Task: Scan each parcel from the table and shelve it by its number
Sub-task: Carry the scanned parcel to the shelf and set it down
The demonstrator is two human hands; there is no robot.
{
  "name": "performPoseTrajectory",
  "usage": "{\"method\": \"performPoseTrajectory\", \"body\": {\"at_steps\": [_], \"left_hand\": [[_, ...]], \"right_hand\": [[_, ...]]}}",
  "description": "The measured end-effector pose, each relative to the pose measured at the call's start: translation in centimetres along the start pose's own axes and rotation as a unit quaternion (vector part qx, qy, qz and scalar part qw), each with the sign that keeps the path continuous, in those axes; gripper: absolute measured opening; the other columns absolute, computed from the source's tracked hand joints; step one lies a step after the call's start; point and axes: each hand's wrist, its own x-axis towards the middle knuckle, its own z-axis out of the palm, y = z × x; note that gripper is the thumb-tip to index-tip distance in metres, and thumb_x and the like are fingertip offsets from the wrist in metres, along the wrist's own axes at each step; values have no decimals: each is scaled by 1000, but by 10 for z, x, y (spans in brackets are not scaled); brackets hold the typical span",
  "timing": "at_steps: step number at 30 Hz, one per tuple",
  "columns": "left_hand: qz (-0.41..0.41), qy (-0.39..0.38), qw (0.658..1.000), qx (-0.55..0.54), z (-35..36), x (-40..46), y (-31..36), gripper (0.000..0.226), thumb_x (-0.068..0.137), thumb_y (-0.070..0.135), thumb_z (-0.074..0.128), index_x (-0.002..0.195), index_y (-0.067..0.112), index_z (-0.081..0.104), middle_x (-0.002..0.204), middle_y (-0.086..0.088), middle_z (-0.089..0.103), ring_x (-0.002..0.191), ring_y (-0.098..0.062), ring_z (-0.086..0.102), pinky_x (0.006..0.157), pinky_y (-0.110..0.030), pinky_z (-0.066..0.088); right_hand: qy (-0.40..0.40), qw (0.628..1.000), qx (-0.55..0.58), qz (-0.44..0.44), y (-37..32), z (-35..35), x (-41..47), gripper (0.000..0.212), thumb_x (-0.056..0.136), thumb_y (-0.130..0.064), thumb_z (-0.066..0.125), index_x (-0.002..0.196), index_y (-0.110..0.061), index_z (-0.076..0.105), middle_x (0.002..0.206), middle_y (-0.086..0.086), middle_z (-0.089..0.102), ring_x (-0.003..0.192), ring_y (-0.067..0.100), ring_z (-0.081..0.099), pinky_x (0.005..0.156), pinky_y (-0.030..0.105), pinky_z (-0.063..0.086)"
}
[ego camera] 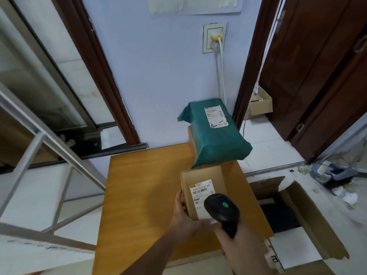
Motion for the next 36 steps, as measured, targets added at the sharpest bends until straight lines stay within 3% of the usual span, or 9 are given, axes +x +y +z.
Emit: {"method": "performPoseTrajectory", "body": {"at_steps": [5, 10, 13, 16, 18, 22, 27, 32, 36], "left_hand": [[26, 42, 998, -30, -45, -28, 6, 138, 60, 28, 104, 150, 52, 3, 138, 19, 51, 116, -1, 57, 74, -14, 57], [31, 99, 992, -78, -107, -72, -4, 136, 64, 23, 102, 159, 41, 6, 133, 17, 55, 120, -9, 59, 79, -20, 60], [47, 132, 986, -85, -146, -111, -19, 136, 61, 31, 103, 157, 42, 7, 133, 19, 56, 119, -2, 58, 84, -22, 60], [65, 164, 982, -70, -183, -161, -38, 139, 54, 50, 104, 155, 48, 9, 141, 24, 54, 132, -4, 52, 110, -37, 52], [77, 184, 977, -71, -208, -195, -56, 140, 52, 50, 105, 158, 46, 13, 145, 21, 55, 141, -9, 48, 117, -46, 46], [91, 196, 972, -88, -252, -270, -77, 132, 56, 39, 105, 156, 45, 19, 141, 14, 61, 132, -8, 57, 110, -44, 53], [93, 257, 957, -99, -303, -351, -90, 137, 48, 51, 105, 153, 49, 16, 137, 8, 62, 125, -13, 60, 100, -38, 59], [112, 331, 930, -111, -355, -425, -92, 134, 50, 51, 104, 153, 50, 18, 140, 15, 57, 127, -9, 55, 108, -42, 52], [133, 370, 913, -112, -396, -468, -83, 128, 53, 50, 102, 148, 57, 16, 138, 18, 53, 123, -6, 52, 100, -32, 51]], "right_hand": [[-24, 997, -9, -68, -17, 18, -20, 9, 89, -28, 68, 94, -24, 61, 68, 6, 69, 57, 9, 66, 54, 19, 49], [-27, 989, -11, -147, -46, 53, -56, 8, 88, -20, 69, 87, -16, 63, 55, 8, 67, 43, 9, 63, 45, 14, 46], [-32, 985, -5, -170, -64, 84, -90, 5, 87, -16, 70, 88, -13, 65, 51, 8, 65, 39, 9, 62, 43, 18, 45], [-54, 975, 0, -215, -77, 121, -126, 9, 90, -20, 69, 95, -19, 62, 54, 5, 64, 43, 8, 63, 48, 20, 47], [-66, 965, -8, -254, -84, 142, -150, 9, 91, -26, 67, 95, -22, 61, 54, 6, 65, 45, 10, 64, 51, 23, 49], [-83, 945, -17, -317, -101, 176, -204, 12, 91, -29, 68, 88, -18, 62, 53, 4, 62, 46, 9, 61, 53, 25, 50], [-112, 920, -26, -374, -130, 220, -265, 15, 89, -27, 71, 80, -16, 65, 57, 2, 61, 53, 10, 59, 58, 28, 51], [-149, 911, -28, -384, -160, 265, -319, 12, 87, -21, 72, 80, -16, 64, 62, 7, 64, 57, 12, 62, 60, 30, 52], [-195, 893, -19, -405, -183, 273, -375, 9, 85, -26, 73, 86, -23, 65, 68, 4, 69, 69, 18, 68, 70, 32, 56]]}}
